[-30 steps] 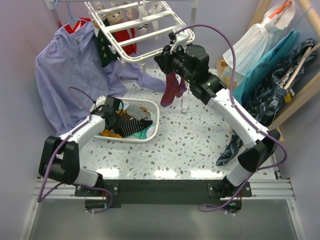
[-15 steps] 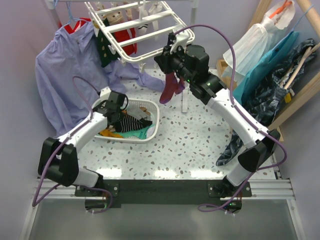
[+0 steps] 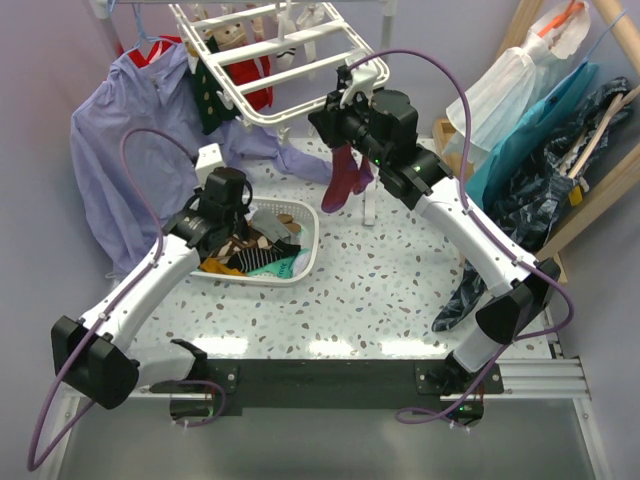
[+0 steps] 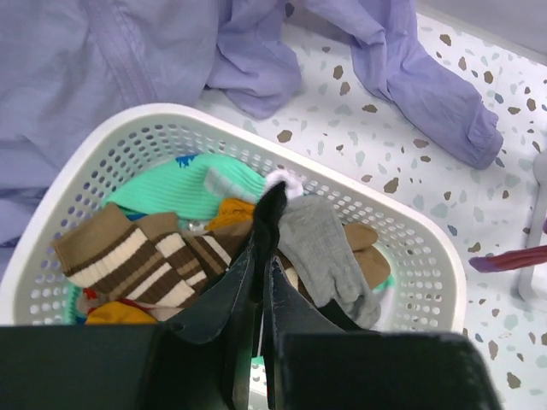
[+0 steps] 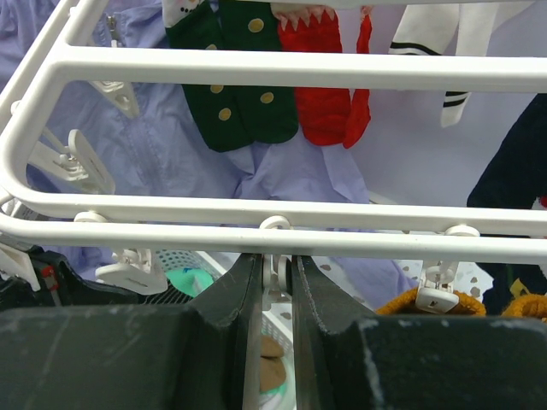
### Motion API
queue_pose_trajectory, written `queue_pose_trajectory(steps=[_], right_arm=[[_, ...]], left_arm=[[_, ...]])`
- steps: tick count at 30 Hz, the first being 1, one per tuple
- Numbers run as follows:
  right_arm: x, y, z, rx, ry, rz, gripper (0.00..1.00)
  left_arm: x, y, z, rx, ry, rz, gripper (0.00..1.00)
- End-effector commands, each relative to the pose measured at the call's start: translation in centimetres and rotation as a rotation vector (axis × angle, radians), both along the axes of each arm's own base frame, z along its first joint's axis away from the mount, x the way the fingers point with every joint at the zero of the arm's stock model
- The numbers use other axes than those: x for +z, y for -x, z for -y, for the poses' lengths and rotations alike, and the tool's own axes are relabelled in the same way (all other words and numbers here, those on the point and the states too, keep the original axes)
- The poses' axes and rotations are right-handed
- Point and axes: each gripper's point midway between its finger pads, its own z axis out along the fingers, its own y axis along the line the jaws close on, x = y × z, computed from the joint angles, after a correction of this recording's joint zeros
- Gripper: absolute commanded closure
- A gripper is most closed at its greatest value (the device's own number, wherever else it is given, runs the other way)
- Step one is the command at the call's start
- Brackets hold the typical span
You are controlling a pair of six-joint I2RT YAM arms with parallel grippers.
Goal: Clip the socks to the hanger
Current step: Pick up the sock from the bin.
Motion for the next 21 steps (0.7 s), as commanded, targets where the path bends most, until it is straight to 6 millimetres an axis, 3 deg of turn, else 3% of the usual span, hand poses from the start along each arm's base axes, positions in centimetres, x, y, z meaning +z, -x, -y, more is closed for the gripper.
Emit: queue_pose_trajectory(steps=[1,5,8,11,13,14,15,17,20,21], right_arm=[[0.5,0.7,0.2,0.010,-0.008,0.003,0.96],[0.7,0.9,0.3,0.012,-0.004,0.006,0.96],[0.7,0.9,0.4,0.010,-0.004,0.008,0.96],[0.6,0.8,0.4,0.010,-0.006,0.006,0.96],[0.5,0.8,0.2,0.014,-0.009,0.004,0.96],[0.5,0.8,0.1,0.016,-0.010,0.001,0.96],[0.6,0.9,0.1,0.017,-0.012,0.003,0.96],[0.8,0.9,0.2,0.022,-0.015,0.009,0.96],[1.0,1.1,0.1,0.033,-0.018,0.014,0.96],[1.1,1.2,0.0,0.036,-0.019,0.015,0.96]], left_arm=[[-0.8,-0.3,-1.6,-0.005,-0.108,0.003,0.89],[-1.7,-0.8,-3.3,0.036,-0.146,-0.031,0.91],[0.4,-1.3,-3.0,-0.009,-0.162,0.010,0.92],[3.6,-1.9,-0.5,-0.155,-0.110,0.108,0.95],[4.4,-1.7,1.6,-0.289,-0.065,0.164,0.95],[7.0,-1.5,2.1,-0.333,-0.058,0.272,0.96],[6.1,-1.1,2.5,-0.368,-0.058,0.282,0.96],[8.1,-0.5,3.6,-0.455,-0.053,0.386,0.98],[8.6,0.5,5.0,-0.572,-0.069,0.436,1.00],[9.7,0.6,5.3,-0.594,-0.071,0.487,1.00]])
